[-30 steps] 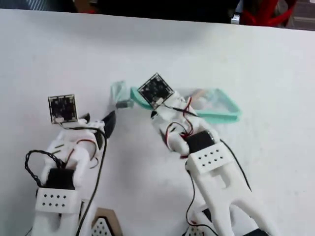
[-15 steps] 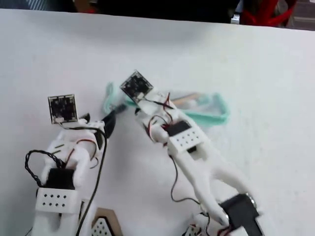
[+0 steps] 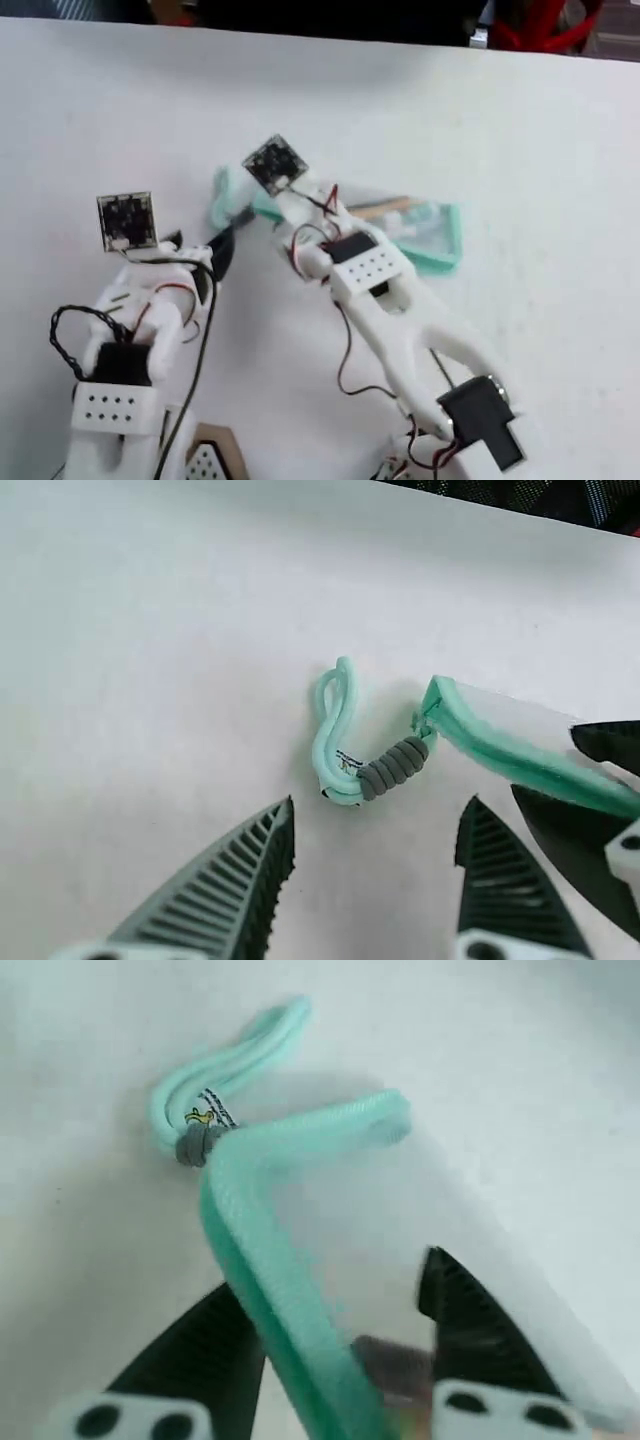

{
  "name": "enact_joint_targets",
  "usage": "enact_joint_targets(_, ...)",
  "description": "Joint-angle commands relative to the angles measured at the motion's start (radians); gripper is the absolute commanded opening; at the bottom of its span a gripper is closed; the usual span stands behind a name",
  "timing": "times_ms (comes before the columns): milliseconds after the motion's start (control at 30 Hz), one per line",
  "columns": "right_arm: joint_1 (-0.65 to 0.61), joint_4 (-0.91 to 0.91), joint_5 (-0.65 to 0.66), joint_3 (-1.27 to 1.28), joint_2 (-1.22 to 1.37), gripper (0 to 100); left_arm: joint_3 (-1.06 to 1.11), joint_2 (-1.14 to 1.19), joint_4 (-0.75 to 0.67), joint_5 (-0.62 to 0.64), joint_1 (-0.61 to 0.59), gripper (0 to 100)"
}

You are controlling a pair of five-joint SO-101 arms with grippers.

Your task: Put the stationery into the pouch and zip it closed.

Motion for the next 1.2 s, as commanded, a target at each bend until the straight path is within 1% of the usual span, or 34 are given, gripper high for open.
enact_joint_targets(0,0.004,0.05,-0.02,-0.008,-0.05,26.0,-0.005,-0.012,-0.023,-0.011,0.012,26)
enact_joint_targets(167,0.001,0.162,-0.025,-0.008,-0.091,24.7,-0.005,-0.012,-0.023,-0.011,0.012,26)
enact_joint_targets(300,-0.048,0.297,0.003,-0.008,-0.12,25.4,-0.005,-0.012,-0.023,-0.011,0.012,26)
enact_joint_targets(433,-0.139,0.433,0.129,-0.008,-0.122,34.8,-0.005,-0.012,-0.023,-0.012,0.012,26)
enact_joint_targets(467,-0.153,0.456,0.152,-0.008,-0.124,37.3,-0.005,-0.012,-0.021,-0.029,0.012,26)
enact_joint_targets(500,-0.157,0.475,0.164,-0.008,-0.13,39.0,-0.005,-0.012,-0.021,-0.054,0.012,26)
enact_joint_targets(567,-0.147,0.501,0.18,-0.014,-0.133,39.3,-0.005,-0.012,-0.02,-0.075,0.012,26)
enact_joint_targets(700,-0.13,0.539,0.181,-0.017,-0.136,38.6,-0.005,-0.012,-0.015,-0.078,0.01,26)
enact_joint_targets(800,-0.122,0.642,0.181,-0.063,-0.189,38.5,-0.005,-0.012,-0.015,-0.078,0.01,26)
enact_joint_targets(867,-0.074,0.74,0.181,-0.127,-0.262,36.4,-0.005,-0.012,-0.014,-0.078,0.01,26)
enact_joint_targets(933,0.025,0.792,0.181,-0.186,-0.346,29.0,-0.005,-0.012,-0.014,-0.078,0.01,26)
enact_joint_targets(1000,0.179,0.783,0.181,-0.222,-0.424,15.9,-0.008,-0.012,-0.014,-0.078,0.01,25)
enact_joint_targets(1067,0.341,0.719,0.175,-0.232,-0.484,0.7,-0.011,-0.012,-0.02,-0.078,0.01,24)
enact_joint_targets(1100,0.418,0.685,0.173,-0.229,-0.501,1.6,-0.012,-0.012,-0.021,-0.078,0.01,21)
enact_joint_targets(1133,0.489,0.653,0.173,-0.218,-0.507,5.5,-0.018,-0.012,-0.021,-0.078,0.01,18)
enact_joint_targets(1167,0.547,0.624,0.172,-0.206,-0.506,6.7,-0.026,-0.012,-0.02,-0.078,0.01,13)
